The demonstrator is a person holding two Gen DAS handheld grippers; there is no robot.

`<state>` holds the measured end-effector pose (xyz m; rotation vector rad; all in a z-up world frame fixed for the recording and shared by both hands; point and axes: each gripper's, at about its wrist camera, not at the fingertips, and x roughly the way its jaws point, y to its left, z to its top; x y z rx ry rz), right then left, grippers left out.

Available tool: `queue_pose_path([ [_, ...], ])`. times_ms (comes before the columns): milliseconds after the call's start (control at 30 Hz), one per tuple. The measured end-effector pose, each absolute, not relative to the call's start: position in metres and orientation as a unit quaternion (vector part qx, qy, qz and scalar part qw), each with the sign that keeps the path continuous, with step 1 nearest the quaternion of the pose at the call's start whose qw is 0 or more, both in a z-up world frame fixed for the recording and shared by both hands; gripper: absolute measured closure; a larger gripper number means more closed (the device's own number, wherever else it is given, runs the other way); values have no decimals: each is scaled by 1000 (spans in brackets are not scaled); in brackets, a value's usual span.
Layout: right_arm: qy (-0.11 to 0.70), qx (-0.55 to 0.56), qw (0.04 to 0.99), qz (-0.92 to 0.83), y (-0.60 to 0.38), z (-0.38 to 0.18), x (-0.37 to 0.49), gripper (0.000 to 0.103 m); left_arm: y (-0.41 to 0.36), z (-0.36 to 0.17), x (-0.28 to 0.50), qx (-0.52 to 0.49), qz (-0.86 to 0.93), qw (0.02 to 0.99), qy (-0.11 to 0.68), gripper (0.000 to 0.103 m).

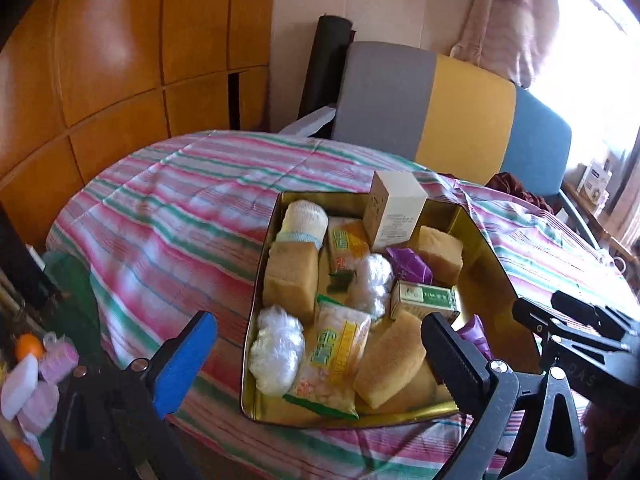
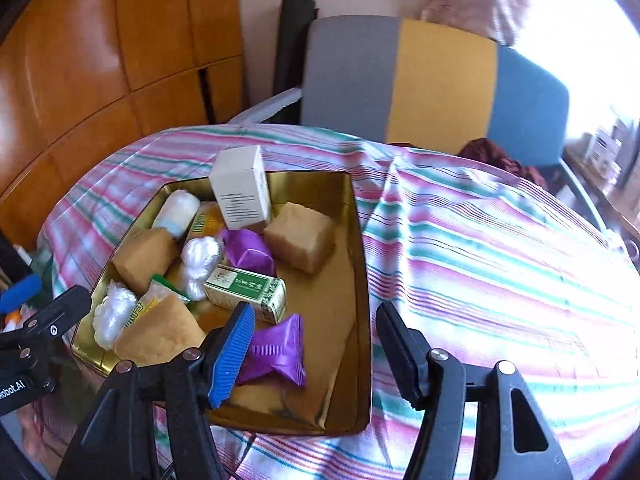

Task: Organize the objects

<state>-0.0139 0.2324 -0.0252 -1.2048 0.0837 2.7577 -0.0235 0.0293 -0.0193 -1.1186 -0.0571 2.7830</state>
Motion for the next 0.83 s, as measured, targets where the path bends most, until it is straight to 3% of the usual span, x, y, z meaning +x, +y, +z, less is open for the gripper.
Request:
queue_pose_path([
  [833, 18, -390, 64, 918, 211, -35, 6, 39, 33, -12, 2, -318, 947, 19, 24, 1],
])
